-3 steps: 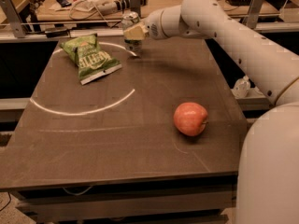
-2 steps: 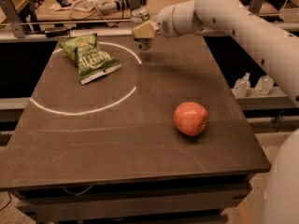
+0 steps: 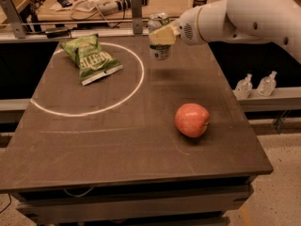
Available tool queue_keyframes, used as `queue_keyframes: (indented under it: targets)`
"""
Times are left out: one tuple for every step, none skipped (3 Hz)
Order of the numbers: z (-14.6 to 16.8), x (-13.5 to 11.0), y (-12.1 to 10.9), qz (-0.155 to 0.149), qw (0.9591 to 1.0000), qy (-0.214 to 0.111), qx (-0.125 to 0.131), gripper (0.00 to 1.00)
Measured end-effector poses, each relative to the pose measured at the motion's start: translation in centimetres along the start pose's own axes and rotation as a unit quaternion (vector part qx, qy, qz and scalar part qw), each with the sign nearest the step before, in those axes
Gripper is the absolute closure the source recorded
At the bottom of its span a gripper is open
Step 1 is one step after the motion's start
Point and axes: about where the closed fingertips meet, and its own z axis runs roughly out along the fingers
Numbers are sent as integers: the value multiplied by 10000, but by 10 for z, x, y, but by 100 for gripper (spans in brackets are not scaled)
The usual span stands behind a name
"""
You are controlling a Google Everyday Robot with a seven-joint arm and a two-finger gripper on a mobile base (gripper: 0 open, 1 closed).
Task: Move 7up can near apple
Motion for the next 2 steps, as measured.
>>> queue_keyframes:
  targets:
    - [-43, 14, 20, 263, 9994, 110, 216, 100]
    - [-64, 31, 35, 494, 9973, 225, 488, 100]
